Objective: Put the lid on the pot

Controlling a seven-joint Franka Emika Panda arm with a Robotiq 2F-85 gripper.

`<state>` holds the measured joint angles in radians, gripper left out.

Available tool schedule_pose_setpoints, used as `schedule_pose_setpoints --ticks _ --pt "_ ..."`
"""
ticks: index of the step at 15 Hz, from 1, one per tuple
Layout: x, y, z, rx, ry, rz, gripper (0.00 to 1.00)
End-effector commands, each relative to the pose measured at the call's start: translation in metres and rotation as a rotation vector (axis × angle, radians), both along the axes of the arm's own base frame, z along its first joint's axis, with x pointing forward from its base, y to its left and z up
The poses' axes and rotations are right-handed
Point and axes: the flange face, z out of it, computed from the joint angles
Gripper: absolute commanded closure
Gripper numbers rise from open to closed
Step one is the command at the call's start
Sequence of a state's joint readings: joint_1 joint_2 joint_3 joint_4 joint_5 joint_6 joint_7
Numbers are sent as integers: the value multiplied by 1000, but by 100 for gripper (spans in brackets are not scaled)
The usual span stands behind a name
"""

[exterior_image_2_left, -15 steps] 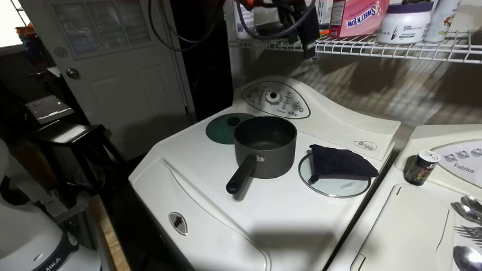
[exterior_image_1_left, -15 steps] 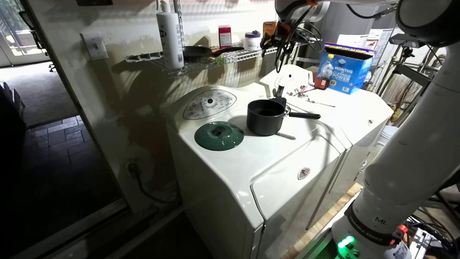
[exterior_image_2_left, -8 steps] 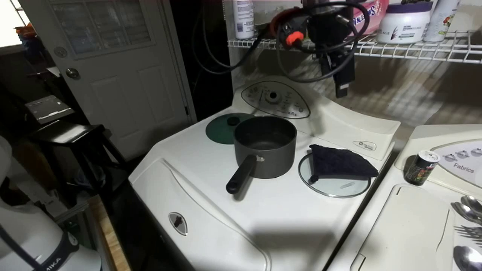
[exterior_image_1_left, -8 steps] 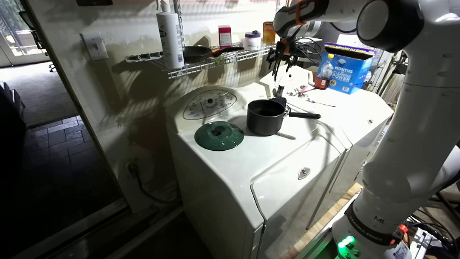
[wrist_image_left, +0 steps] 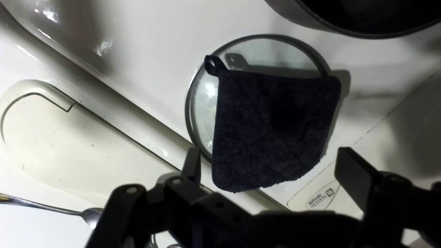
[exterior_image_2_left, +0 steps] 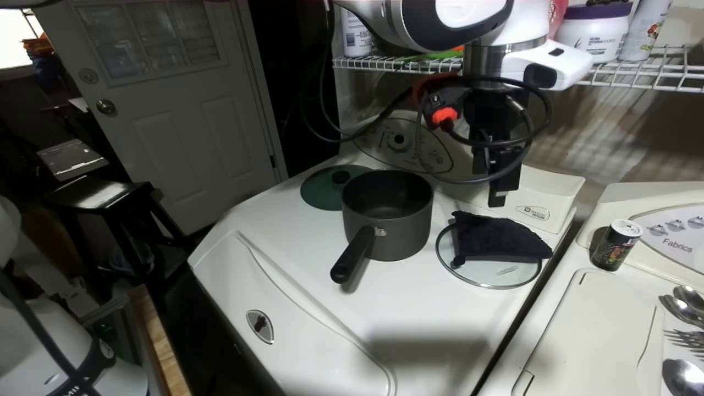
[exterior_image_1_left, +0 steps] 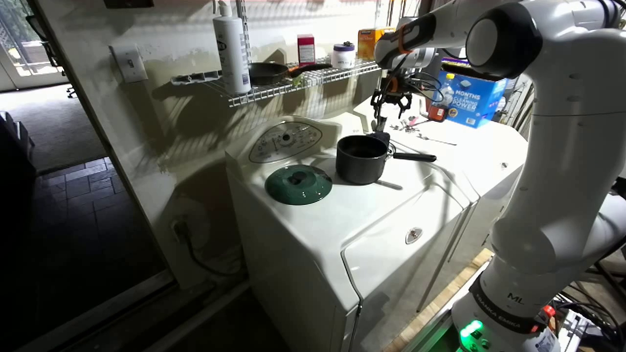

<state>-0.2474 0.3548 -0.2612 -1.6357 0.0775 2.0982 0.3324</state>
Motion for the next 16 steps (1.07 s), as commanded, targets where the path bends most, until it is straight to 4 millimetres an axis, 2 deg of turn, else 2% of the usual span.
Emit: schedule_pose_setpoints --ticks 1,2,3,6,7,8,16 --pt "2 -12 -21 36 40 -28 0" --pt "3 -13 -29 42 43 -29 0" --pt "-2 -10 -20 14 37 -16 0" --pt "-2 -13 -33 20 54 -21 0" --pt "-7 -12 -22 22 17 -17 0" --pt "-8 -10 -22 29 37 -4 0" --pt "20 -1 -60 10 81 7 0"
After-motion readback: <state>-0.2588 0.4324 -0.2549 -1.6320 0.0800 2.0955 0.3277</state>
